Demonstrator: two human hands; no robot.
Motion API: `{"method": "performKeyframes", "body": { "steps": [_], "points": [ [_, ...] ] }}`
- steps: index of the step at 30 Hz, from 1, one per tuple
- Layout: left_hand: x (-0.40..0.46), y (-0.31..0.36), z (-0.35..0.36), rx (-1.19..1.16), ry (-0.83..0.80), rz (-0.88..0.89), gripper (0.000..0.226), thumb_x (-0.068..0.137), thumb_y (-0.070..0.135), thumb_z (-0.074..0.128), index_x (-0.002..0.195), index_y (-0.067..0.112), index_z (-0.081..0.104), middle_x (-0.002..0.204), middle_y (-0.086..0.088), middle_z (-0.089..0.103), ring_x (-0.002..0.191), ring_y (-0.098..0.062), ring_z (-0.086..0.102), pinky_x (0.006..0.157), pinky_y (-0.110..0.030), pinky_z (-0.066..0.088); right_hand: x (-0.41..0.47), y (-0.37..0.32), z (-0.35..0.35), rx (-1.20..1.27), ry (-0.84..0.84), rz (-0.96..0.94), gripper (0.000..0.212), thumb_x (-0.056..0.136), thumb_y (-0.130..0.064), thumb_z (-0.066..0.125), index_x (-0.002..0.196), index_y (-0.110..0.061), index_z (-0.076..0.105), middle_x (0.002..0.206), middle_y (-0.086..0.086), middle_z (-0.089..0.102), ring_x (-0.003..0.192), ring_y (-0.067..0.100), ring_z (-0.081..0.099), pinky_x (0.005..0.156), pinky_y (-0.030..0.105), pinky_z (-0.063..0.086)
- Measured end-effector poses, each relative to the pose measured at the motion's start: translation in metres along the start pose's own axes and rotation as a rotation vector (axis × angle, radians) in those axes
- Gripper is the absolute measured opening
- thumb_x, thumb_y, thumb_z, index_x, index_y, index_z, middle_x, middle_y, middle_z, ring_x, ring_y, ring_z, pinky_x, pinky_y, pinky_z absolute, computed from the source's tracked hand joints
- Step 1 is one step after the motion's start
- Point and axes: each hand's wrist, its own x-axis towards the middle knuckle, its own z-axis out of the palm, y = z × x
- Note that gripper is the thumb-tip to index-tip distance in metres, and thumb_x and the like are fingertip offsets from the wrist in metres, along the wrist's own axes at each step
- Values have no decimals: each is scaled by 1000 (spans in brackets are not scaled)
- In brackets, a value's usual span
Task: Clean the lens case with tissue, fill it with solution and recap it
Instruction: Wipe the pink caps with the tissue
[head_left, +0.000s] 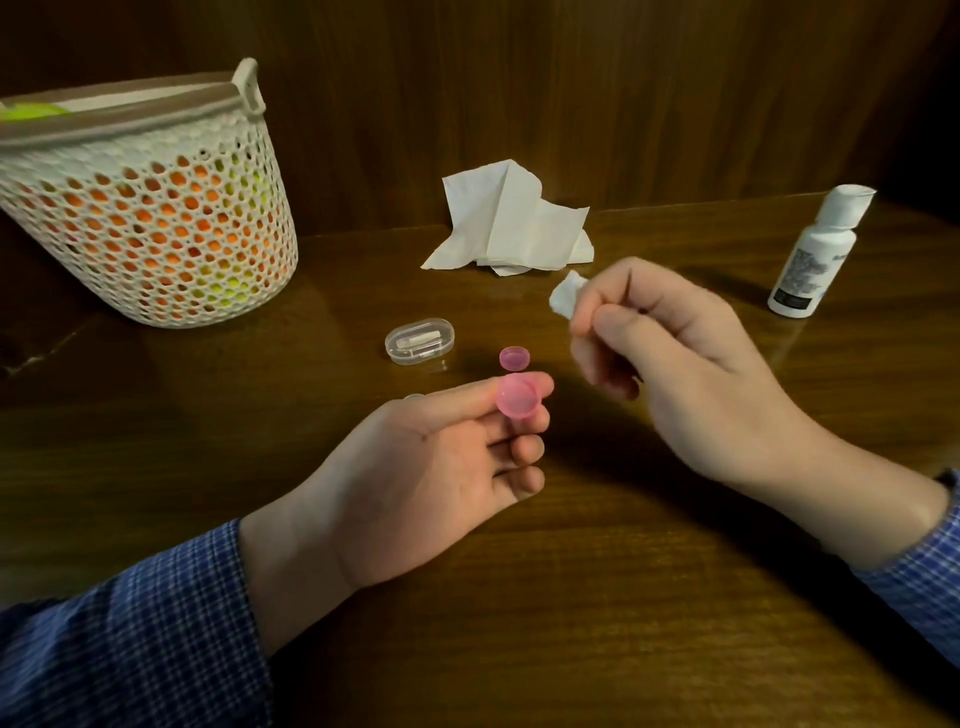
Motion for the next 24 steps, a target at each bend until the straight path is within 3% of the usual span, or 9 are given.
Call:
{"method": "performKeyframes", "body": {
  "steps": [3, 6, 10, 14, 18, 20, 22, 24],
  "points": [
    [2, 0, -4, -26, -43, -1, 31, 81, 25, 70, 107, 12, 78, 89, -3, 63, 77, -12, 57, 72, -28, 51, 2, -5, 0, 192, -122, 109, 12, 96, -9, 43, 102, -12, 53, 60, 7, 50, 54, 14, 43, 56, 16, 42],
    [3, -1, -7, 9, -74, -5, 26, 88, 25, 63, 107, 11, 75, 91, -2, 63, 79, -12, 57, 75, -28, 51, 4, -4, -1, 273, -222, 250, 19, 92, -12, 48, 110, -16, 52, 57, 4, 54, 51, 12, 45, 47, 21, 35],
    [4, -2, -8, -8, -83, 5, 35, 91, 23, 61, 120, 6, 71, 93, -3, 63, 80, -12, 58, 77, -28, 52, 3, -2, -3, 62, -299, 220, 8, 101, -13, 56, 98, -13, 63, 59, 2, 61, 49, 12, 46, 46, 19, 37],
    [4, -3, -5, -11, -48, 28, 44, 82, 22, 69, 122, 5, 72, 90, -5, 62, 76, -12, 59, 74, -27, 54, 1, -3, -5, -74, -285, 137, 9, 99, -17, 65, 93, -12, 69, 67, -2, 66, 59, 5, 57, 59, 18, 45],
    [4, -3, 0, -14, 19, 33, 50, 81, 19, 68, 125, -3, 61, 85, -6, 59, 69, -11, 58, 66, -24, 55, 1, -6, -2, -161, -205, 77, 20, 93, -30, 71, 85, -11, 74, 79, 11, 70, 73, 29, 62, 65, 41, 52],
    [4, -4, 0, -9, 24, 41, 48, 79, 18, 70, 121, 0, 59, 86, -7, 58, 68, -11, 59, 66, -24, 56, 1, -8, 0, -190, -204, 67, 32, 86, -41, 71, 82, -9, 73, 78, 15, 69, 73, 33, 62, 67, 45, 52],
    [5, -5, -2, 3, 27, 57, 43, 78, 18, 72, 116, 2, 59, 87, -8, 59, 67, -10, 60, 65, -24, 56, 2, -7, -1, -184, -237, 98, 44, 81, -48, 72, 81, -4, 73, 78, 21, 68, 73, 37, 61, 65, 40, 51],
    [6, -6, -3, 6, 18, 66, 29, 82, 16, 69, 106, -1, 65, 86, -9, 61, 67, -10, 61, 64, -24, 56, 4, -6, -3, -146, -255, 126, 47, 79, -46, 72, 84, 0, 72, 80, 25, 69, 74, 38, 63, 62, 23, 49]
  ]
}}
